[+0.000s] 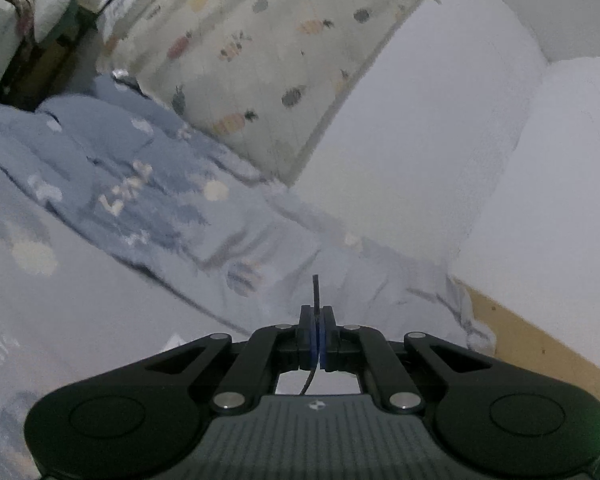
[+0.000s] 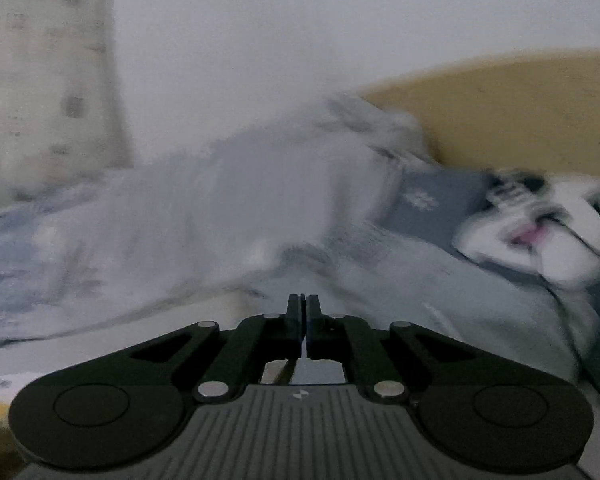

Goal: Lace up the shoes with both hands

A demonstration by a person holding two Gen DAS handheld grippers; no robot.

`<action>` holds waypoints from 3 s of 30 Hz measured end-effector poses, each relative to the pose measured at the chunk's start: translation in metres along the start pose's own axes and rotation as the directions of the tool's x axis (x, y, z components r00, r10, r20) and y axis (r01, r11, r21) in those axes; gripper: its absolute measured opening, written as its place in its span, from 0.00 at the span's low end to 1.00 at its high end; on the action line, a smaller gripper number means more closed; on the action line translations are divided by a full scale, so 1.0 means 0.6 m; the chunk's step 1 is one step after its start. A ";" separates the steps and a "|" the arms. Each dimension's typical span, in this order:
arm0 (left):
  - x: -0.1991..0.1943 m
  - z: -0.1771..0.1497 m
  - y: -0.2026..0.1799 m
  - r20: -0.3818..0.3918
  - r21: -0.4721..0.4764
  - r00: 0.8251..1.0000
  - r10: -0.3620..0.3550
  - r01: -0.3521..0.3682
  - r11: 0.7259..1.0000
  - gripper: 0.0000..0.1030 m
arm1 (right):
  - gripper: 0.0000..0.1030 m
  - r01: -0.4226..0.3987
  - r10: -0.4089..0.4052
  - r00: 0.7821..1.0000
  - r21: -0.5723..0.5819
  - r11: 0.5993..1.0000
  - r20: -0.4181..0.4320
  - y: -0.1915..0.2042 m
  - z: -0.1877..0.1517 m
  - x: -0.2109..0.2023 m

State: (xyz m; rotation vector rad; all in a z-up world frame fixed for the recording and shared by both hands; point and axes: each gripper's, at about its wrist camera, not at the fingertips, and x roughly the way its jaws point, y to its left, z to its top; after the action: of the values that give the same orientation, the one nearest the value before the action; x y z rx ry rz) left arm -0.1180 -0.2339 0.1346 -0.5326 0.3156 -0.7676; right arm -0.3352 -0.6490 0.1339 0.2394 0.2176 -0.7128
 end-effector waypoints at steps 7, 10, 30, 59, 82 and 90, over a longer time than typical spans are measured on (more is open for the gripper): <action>-0.047 0.093 -0.041 0.095 0.043 0.995 -0.035 0.031 0.999 0.00 | 0.01 -0.309 0.326 0.938 -0.140 0.941 0.118 0.178 0.065 -0.125; -0.064 0.136 -0.066 0.118 0.079 0.992 -0.049 0.040 0.996 0.00 | 0.01 -0.398 0.426 0.892 -0.183 0.899 0.151 0.237 0.101 -0.181; -0.175 0.308 -0.288 0.182 0.274 0.949 -0.259 0.204 0.940 0.00 | 0.00 -0.392 0.529 0.772 -0.390 0.833 0.353 0.403 0.337 -0.423; -0.131 0.237 -0.139 0.091 0.300 0.966 0.243 -0.260 0.918 0.00 | 0.00 -0.150 0.187 0.962 -0.184 0.971 0.201 0.266 0.272 -0.269; 0.144 -0.108 0.068 -0.440 0.154 0.863 0.249 -0.201 0.968 0.11 | 0.01 -0.239 0.243 0.929 0.047 0.970 -0.280 0.235 -0.091 0.088; 0.126 -0.102 0.064 -0.416 0.076 0.901 0.123 -0.101 0.992 0.47 | 0.45 -0.291 0.334 0.903 0.186 0.938 -0.270 0.229 -0.098 0.107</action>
State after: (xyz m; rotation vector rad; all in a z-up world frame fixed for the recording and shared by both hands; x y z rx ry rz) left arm -0.0722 -0.2867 0.0569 -0.2909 0.7192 -0.7727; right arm -0.2028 -0.5712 0.0797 0.5080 0.4076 -0.3671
